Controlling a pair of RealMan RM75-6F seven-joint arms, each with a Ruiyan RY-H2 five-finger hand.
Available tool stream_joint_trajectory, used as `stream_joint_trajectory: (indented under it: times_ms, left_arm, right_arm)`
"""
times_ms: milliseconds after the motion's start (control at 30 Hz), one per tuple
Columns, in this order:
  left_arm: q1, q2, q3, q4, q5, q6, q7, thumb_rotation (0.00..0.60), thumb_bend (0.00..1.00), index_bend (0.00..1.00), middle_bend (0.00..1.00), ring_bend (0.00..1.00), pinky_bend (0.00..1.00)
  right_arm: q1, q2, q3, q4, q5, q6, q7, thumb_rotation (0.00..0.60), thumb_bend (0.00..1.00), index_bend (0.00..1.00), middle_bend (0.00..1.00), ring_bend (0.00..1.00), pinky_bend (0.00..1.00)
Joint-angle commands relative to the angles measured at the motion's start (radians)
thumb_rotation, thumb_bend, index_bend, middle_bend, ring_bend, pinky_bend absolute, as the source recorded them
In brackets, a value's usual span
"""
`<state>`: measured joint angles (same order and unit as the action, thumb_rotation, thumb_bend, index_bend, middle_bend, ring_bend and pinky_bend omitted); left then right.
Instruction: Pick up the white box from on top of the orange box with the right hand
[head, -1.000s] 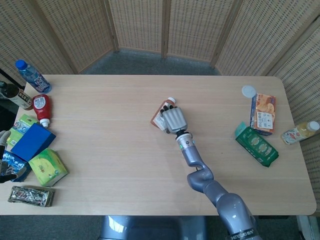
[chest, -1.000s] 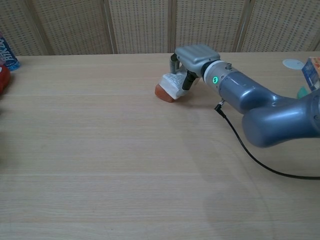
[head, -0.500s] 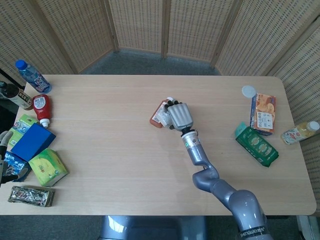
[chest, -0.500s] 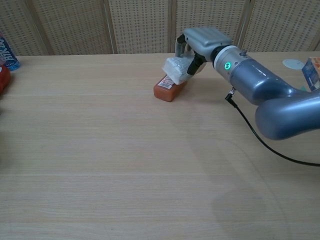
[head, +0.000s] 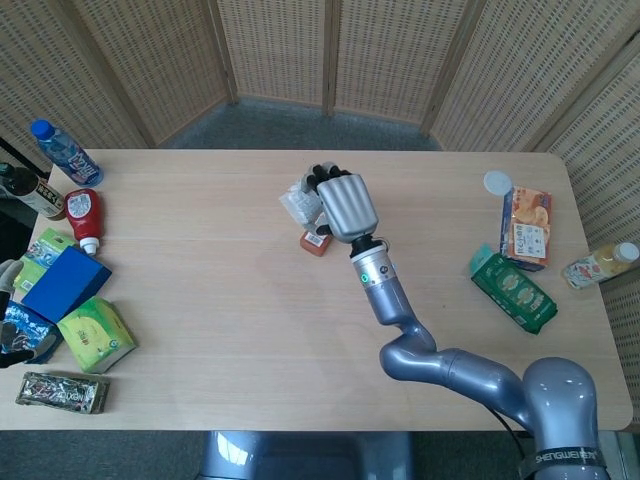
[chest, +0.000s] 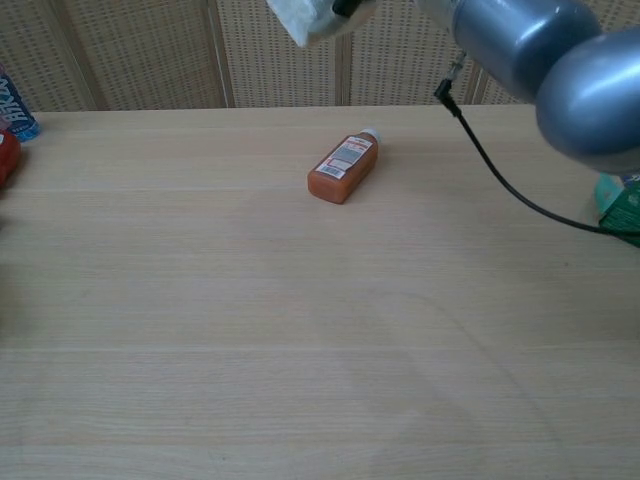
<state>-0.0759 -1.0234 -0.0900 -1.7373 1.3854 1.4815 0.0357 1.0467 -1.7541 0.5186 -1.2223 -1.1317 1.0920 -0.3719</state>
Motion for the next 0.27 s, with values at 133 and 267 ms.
stream_joint_trajectory:
  times_ms: [133, 267]
  left_arm:
    - [0.003, 0.008, 0.002, -0.01, 0.012, 0.009, -0.006, 0.6, 0.0, 0.0, 0.0, 0.0, 0.0]
    - [0.006, 0.01, 0.003, -0.015, 0.019, 0.015, -0.006, 0.6, 0.0, 0.0, 0.0, 0.0, 0.0]
  right_arm:
    - [0.015, 0.167, 0.12, -0.305, 0.11, 0.092, -0.217, 0.6, 0.0, 0.58, 0.43, 0.3, 0.55]
    - [0.028, 0.195, 0.131, -0.358, 0.142, 0.109, -0.258, 0.6, 0.0, 0.58, 0.43, 0.3, 0.55]
